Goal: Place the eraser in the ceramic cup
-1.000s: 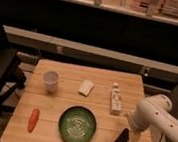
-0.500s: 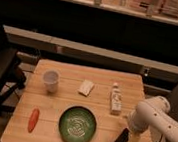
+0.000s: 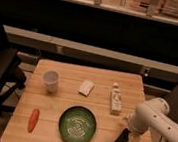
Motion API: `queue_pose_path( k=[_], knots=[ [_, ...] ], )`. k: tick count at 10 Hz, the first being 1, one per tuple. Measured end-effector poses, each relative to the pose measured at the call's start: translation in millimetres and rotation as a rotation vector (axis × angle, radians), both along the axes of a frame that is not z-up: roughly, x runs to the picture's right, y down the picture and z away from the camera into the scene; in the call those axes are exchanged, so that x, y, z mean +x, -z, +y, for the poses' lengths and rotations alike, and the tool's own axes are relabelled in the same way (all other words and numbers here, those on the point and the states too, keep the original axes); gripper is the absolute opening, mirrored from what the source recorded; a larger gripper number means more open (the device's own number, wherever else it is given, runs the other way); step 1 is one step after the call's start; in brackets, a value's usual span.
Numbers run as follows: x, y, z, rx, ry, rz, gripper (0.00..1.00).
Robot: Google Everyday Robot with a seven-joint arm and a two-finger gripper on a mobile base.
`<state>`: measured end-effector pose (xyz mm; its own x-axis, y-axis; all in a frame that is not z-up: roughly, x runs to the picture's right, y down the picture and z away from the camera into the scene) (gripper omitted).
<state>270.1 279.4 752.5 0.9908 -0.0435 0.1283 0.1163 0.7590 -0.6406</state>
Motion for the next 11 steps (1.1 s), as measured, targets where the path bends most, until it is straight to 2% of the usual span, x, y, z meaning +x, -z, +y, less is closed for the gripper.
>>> queue_pose_path(
  k=[11],
  knots=[
    [4.5,-6.1,9.5,-0.012,0.012,-0.012,0.80]
  ],
)
